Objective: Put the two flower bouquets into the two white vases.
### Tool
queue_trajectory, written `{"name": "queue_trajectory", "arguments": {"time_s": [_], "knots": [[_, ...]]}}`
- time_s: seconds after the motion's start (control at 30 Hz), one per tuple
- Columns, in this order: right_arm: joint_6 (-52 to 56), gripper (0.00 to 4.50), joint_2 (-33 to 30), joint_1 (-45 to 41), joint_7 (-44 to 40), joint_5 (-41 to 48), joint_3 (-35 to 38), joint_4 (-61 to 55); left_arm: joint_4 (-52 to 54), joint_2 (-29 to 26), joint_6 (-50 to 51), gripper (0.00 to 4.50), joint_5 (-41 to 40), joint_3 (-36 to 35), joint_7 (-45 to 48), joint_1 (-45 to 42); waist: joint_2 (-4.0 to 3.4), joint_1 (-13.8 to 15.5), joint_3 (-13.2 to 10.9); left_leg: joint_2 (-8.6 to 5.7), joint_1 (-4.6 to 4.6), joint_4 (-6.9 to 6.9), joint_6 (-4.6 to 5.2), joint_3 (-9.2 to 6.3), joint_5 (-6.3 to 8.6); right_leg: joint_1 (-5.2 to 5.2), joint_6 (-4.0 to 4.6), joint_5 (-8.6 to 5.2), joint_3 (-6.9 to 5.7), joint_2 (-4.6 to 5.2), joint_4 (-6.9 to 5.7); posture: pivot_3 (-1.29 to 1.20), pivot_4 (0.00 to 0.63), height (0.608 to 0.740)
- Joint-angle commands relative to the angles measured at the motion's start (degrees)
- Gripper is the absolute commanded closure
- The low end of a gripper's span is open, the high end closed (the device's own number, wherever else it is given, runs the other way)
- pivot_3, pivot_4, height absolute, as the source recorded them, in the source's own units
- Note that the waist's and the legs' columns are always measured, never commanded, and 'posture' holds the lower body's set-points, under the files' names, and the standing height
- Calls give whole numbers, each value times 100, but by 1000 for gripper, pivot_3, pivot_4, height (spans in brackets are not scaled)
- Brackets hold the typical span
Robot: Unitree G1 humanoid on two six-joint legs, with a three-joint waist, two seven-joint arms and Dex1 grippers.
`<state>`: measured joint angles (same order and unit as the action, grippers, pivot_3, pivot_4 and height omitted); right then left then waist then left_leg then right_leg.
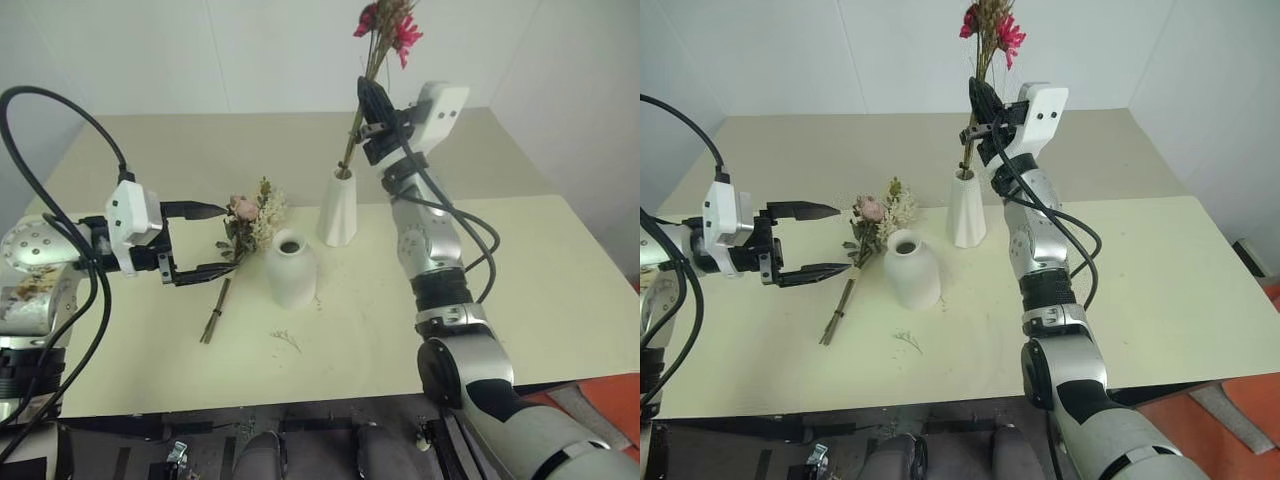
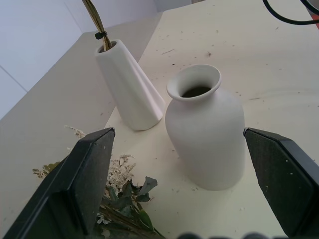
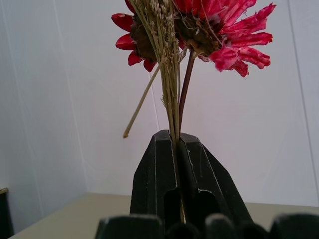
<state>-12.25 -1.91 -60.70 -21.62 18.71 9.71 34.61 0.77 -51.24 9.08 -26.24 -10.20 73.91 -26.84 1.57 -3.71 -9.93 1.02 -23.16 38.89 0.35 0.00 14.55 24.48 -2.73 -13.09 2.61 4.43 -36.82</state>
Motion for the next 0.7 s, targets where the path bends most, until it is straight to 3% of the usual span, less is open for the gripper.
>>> {"name": "queue_trajectory", "arguments": {"time_s": [0.03,0.43,0.7], "knots": [[-302,4464,-70,-213,-92,-48,40,143,128,-84,1,0,-76,-113,-33,-100,0,-21,0,0,0,0,-1,0,0,0,0,0,0,0,-1,0,150,740],[-430,4464,-46,-333,-145,-47,65,314,143,-78,-12,0,-89,-115,-52,-91,-1,-27,-1,0,-1,-3,-2,-1,-1,2,1,0,0,0,-1,0,150,740],[-431,4464,142,-9,-566,-201,-310,172,187,-74,-20,0,-89,-138,-82,-22,-2,-33,-1,1,0,-4,-3,-1,-1,3,1,0,1,0,-2,0,150,740]]}}
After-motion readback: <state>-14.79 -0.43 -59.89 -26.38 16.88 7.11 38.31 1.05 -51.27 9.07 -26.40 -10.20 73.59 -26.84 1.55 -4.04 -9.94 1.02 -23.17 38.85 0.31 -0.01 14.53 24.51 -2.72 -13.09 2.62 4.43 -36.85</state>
